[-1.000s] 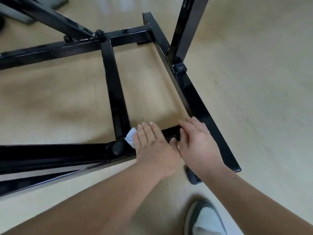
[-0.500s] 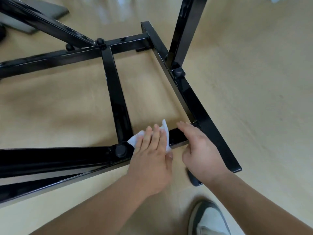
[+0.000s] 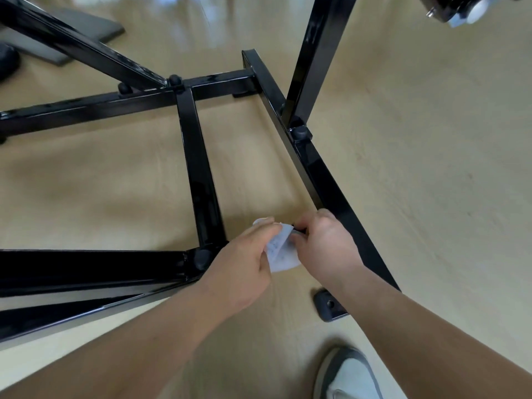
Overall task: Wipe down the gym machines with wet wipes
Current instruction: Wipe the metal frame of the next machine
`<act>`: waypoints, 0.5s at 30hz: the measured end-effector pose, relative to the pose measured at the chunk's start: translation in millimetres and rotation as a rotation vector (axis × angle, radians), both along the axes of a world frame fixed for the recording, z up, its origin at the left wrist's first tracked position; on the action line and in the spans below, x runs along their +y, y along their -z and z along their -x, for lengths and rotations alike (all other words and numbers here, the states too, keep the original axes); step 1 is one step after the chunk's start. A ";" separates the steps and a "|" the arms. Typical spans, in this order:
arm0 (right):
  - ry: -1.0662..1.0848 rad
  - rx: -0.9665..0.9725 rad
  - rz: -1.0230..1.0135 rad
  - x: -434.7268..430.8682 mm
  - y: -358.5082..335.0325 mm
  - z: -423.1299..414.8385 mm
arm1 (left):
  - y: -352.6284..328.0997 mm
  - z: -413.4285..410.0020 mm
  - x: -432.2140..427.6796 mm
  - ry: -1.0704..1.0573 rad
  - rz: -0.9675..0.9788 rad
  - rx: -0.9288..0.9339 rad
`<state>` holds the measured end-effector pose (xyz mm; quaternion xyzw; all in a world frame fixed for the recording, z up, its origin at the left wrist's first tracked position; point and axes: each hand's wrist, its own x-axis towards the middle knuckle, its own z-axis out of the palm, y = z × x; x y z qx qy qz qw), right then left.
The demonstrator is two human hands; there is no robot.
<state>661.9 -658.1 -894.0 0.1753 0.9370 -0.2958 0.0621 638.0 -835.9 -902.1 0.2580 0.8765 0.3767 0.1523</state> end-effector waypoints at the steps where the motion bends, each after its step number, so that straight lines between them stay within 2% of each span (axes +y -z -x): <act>1: 0.001 -0.032 0.008 0.6 0.7 -1.1 | 0.3 5.1 0.6 -0.018 0.009 0.009; 4: 0.012 -0.057 0.041 2.0 4.3 -8.2 | 4.6 18.9 8.8 -0.099 0.076 0.070; 7: 0.059 0.028 0.161 6.8 -5.0 -13.5 | 7.7 30.6 21.4 -0.174 0.166 -0.005; 10: 0.122 0.074 0.221 24.6 -16.9 -16.8 | 5.4 35.9 36.9 -0.184 0.097 -0.035; 15: 0.292 0.070 0.211 71.3 -21.8 -27.5 | -13.8 41.3 82.8 -0.149 -0.058 0.120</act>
